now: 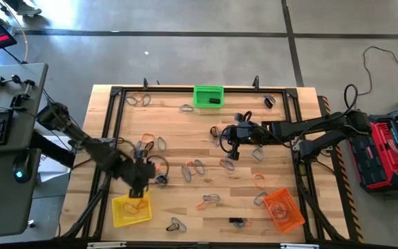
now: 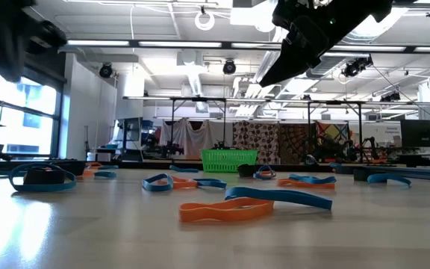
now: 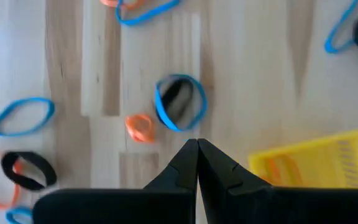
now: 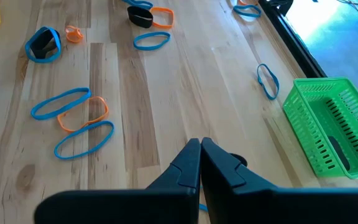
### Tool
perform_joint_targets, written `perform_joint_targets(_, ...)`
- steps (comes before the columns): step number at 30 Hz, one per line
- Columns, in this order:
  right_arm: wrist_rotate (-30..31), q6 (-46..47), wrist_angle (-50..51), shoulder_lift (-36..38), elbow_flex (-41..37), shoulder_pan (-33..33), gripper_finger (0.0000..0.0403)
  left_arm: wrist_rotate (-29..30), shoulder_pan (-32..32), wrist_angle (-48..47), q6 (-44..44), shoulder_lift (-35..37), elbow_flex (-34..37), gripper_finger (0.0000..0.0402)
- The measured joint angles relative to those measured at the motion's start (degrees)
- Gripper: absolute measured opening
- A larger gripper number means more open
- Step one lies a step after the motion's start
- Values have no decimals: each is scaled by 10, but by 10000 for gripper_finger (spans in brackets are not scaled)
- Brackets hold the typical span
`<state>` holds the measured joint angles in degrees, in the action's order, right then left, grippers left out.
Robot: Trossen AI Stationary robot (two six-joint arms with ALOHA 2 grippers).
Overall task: Sort rubber bands into baskets
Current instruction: Put the blue rubber band into the orange bin
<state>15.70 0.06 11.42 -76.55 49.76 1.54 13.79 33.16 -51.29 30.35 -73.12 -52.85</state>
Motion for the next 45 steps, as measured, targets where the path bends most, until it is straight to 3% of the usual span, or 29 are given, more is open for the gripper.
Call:
perform_joint_targets(4, 0, 1, 0, 0, 0, 0, 0, -13, -77, 53, -54, 0, 12, 0)
perform_joint_targets(8, 1, 17, 7, 0, 0, 0, 0, -69, -146, 152, -102, 0, 38, 0)
perform_joint_targets(18, 2, 58, 51, 0, 0, 0, 0, -197, -268, 360, -184, 0, 144, 0)
perform_joint_targets(23, 3, 61, 51, 0, 0, 0, 0, -225, -316, 401, -196, -5, 188, 0)
perform_joint_targets(33, 4, 62, 37, 0, 0, 0, 0, -247, -341, 487, -217, -67, 203, 11)
perform_joint_targets(45, 4, 75, 37, 0, 0, 0, 0, -249, -339, 556, -221, -171, 181, 89)
